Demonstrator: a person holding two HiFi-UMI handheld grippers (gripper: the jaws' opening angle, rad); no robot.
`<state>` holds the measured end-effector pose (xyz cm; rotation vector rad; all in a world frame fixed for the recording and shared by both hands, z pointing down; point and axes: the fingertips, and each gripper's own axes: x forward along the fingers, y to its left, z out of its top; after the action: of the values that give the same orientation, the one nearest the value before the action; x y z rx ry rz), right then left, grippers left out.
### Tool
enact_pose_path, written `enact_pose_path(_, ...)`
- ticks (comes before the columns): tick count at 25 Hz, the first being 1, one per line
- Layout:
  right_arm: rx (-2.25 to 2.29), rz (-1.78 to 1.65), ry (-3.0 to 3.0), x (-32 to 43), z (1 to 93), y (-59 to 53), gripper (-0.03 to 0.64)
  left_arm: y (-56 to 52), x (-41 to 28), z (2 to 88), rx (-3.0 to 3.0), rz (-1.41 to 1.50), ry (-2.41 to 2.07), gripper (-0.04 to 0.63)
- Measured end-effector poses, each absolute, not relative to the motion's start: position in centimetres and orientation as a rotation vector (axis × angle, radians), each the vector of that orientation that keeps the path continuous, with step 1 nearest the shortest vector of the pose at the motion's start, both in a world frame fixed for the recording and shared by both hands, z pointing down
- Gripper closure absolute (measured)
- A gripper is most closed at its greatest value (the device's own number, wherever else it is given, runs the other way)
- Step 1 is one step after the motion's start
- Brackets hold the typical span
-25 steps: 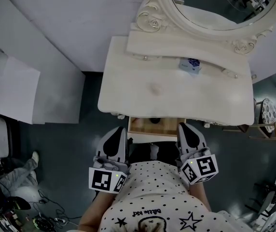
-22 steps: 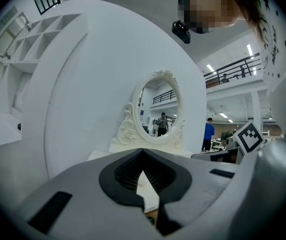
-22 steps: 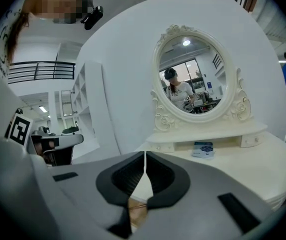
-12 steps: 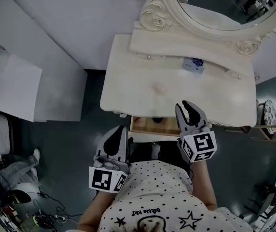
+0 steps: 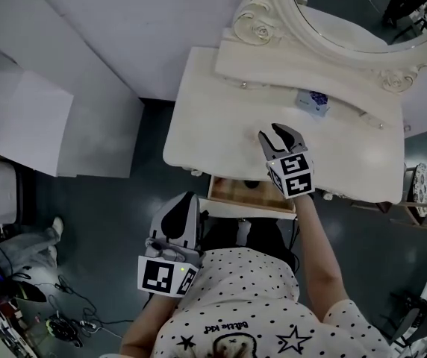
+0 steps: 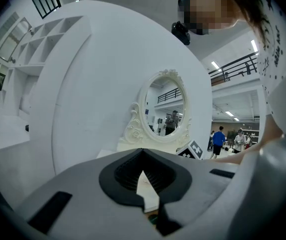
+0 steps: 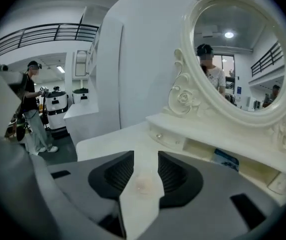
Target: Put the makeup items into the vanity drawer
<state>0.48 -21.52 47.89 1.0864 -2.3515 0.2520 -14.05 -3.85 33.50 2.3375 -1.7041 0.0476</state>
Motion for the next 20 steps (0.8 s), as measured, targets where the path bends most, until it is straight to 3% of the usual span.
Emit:
enact_pose_path(11,0.955,0.410,-2.181,-0.2,56.5,-22.1,0.445,-3.6,-15.0,33.7,2.302,0.041,-1.742,0.586)
enact_pose_path(20,0.983,0.442,-2.177,0.1,56.2,-21.4,0.486,-4.1,-13.0,34.1,2.386,0.066,-1.647,0.586)
